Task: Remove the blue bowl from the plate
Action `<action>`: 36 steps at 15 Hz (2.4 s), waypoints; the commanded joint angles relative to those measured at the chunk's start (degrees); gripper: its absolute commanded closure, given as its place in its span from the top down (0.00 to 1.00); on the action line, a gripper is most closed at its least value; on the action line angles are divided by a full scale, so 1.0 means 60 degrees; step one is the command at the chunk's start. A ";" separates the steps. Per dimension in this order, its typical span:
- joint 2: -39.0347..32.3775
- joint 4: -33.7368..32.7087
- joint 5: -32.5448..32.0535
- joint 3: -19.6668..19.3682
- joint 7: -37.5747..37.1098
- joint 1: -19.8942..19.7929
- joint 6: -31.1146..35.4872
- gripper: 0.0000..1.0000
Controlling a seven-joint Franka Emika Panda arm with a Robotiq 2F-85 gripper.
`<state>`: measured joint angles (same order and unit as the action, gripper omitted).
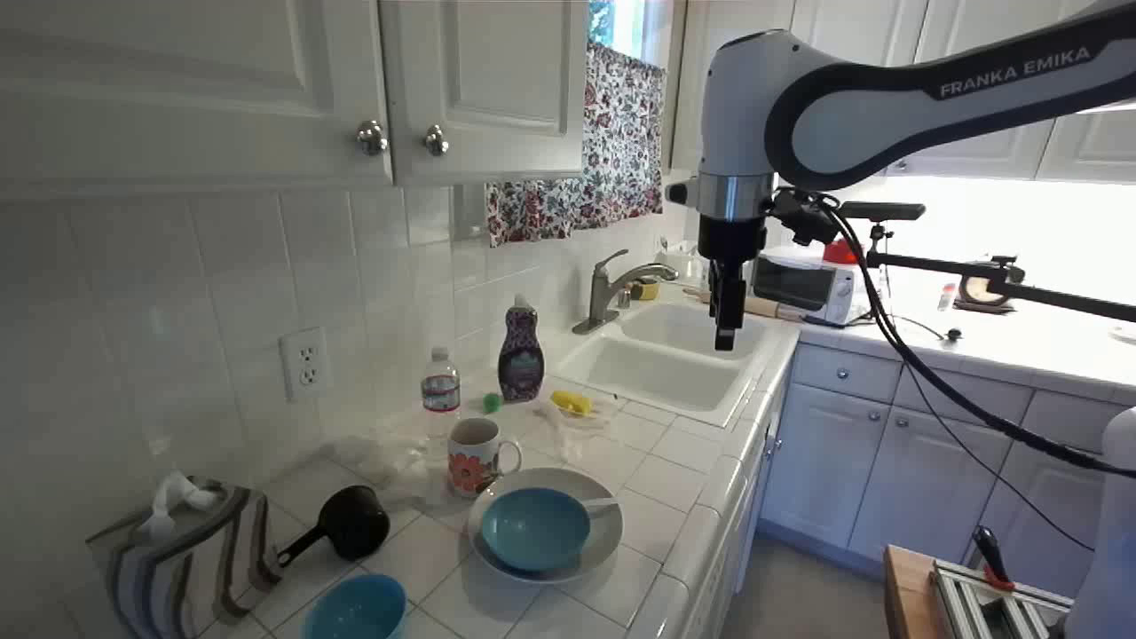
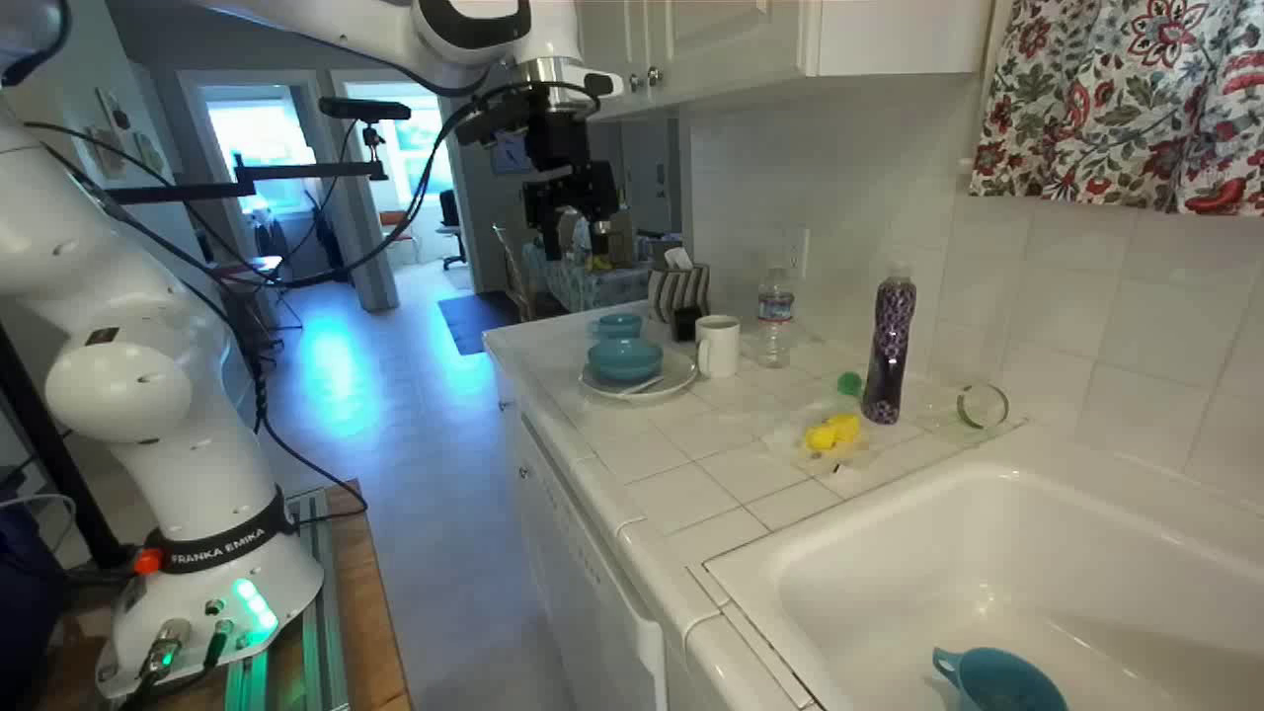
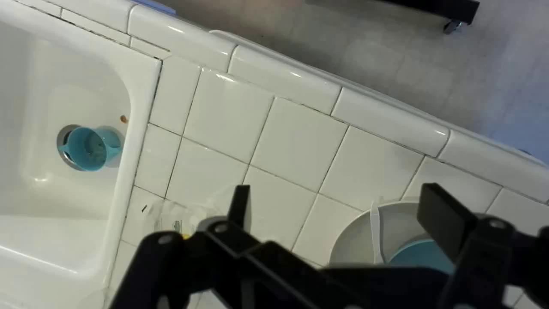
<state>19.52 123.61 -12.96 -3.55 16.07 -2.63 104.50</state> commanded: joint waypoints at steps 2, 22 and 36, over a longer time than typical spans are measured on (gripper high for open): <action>-0.0003 -0.0016 -0.0016 -0.0054 -0.0016 0.0066 -0.0020 1.00; -0.3929 -0.1370 0.4237 -0.0027 -0.0836 0.0052 0.2225 1.00; -0.6612 -0.2880 0.4264 0.0489 -0.1589 -0.0009 0.2363 1.00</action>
<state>-17.09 109.78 11.36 -1.48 7.96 -2.09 119.12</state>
